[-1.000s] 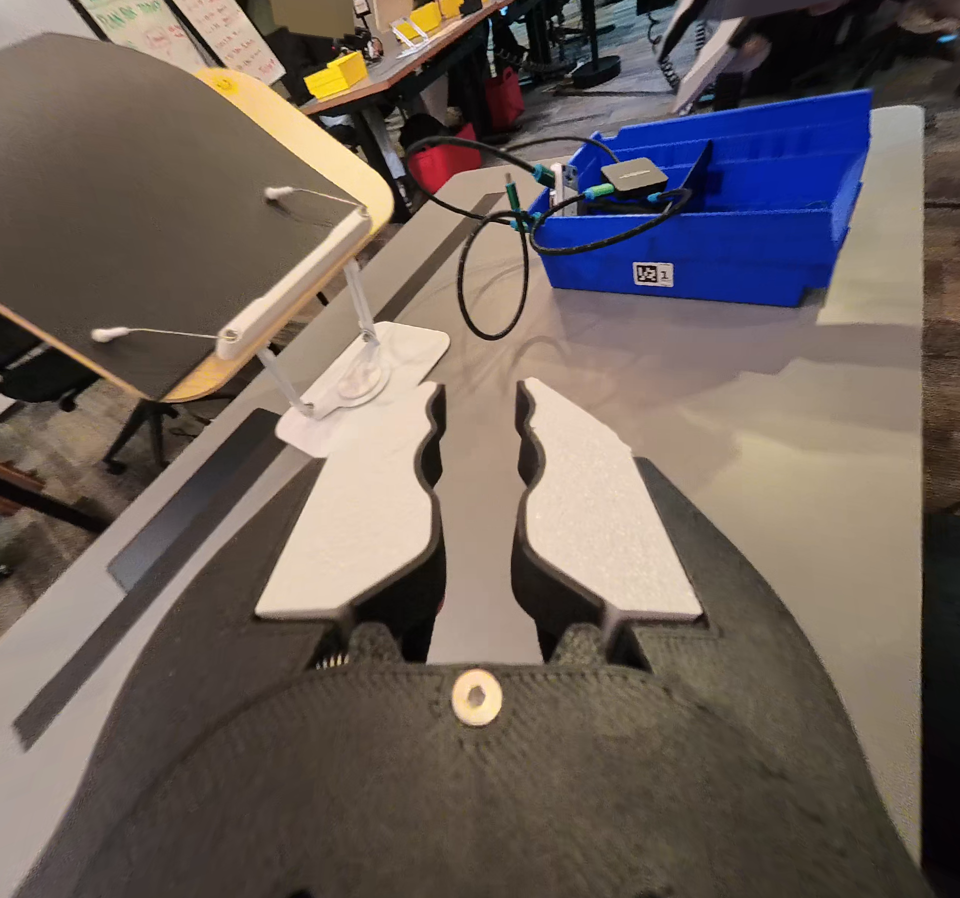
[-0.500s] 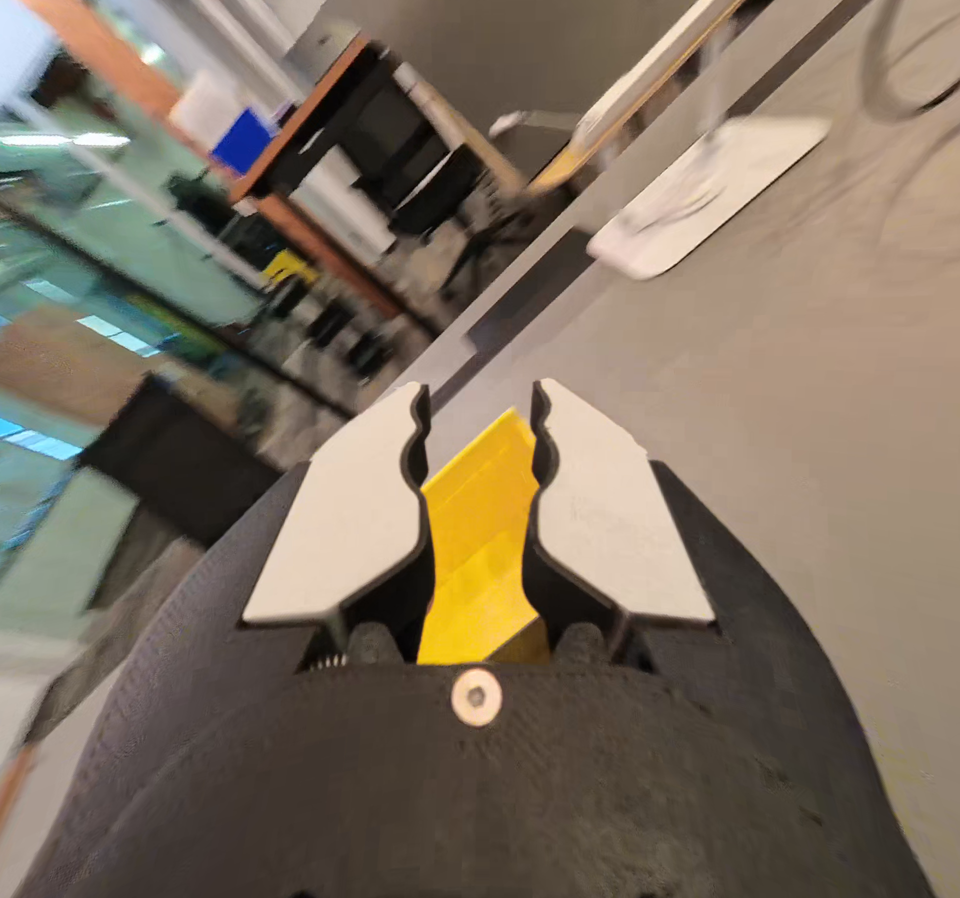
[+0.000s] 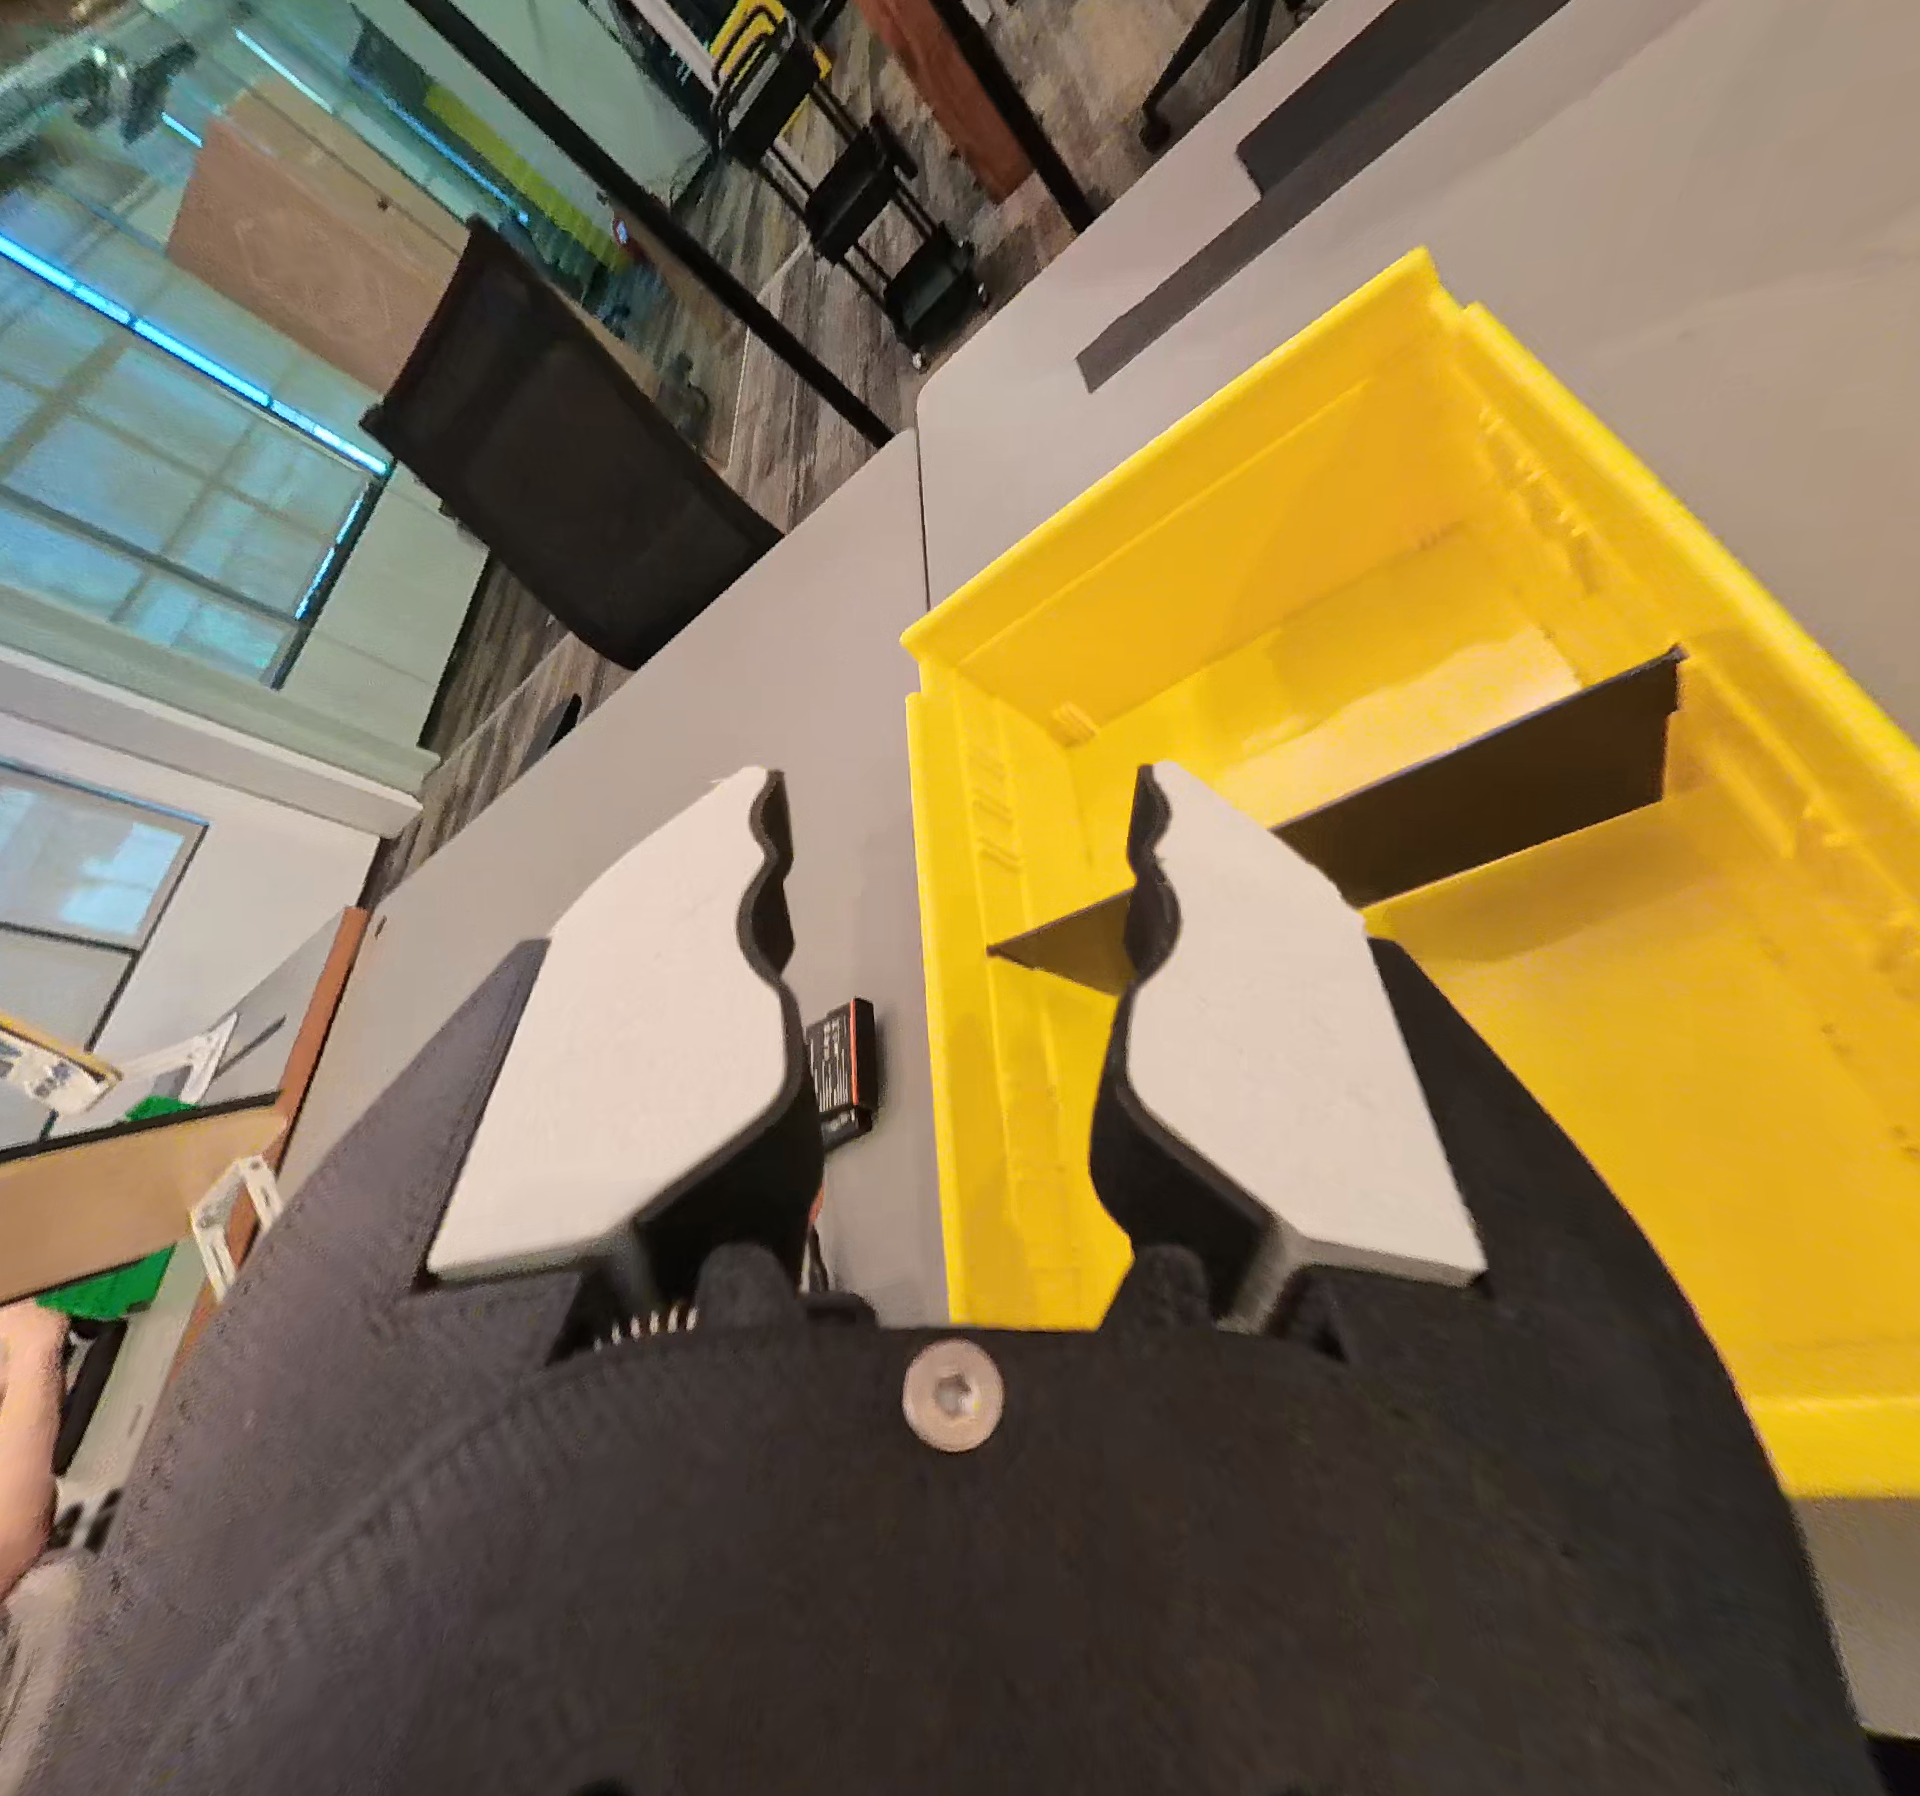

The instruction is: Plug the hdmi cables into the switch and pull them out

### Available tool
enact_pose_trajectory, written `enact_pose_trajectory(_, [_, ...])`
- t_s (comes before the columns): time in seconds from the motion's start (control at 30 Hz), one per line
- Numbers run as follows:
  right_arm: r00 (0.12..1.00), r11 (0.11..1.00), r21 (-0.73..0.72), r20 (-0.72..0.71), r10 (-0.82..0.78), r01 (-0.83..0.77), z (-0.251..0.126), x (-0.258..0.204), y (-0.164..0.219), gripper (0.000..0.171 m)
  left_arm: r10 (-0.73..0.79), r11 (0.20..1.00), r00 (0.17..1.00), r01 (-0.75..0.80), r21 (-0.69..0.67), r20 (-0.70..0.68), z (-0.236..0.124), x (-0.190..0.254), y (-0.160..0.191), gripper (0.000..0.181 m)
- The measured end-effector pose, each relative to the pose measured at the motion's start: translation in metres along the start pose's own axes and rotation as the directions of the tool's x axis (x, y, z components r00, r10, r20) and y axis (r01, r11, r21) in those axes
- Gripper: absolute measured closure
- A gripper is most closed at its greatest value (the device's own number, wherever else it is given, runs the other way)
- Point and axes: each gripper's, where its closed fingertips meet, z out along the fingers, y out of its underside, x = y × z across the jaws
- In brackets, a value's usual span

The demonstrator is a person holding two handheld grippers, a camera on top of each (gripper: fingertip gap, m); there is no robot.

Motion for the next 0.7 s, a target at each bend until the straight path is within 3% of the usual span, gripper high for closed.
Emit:
enact_pose_trajectory(0.4, [0.998,0.999,-0.039,0.059,-0.008,0.010,0.023,-0.015,0.013,0.074,-0.067,0.993,0.998,0.066,-0.103,0.000,-0.001,-0.009,0.052,0.122])
enact_pose_trajectory(0.7, [0.992,0.995,-0.095,0.122,-0.031,0.043,0.038,-0.034,0.027,0.083,-0.121,0.977,0.993,0.118,-0.177,-0.006,0.008,-0.007,0.082,0.119])
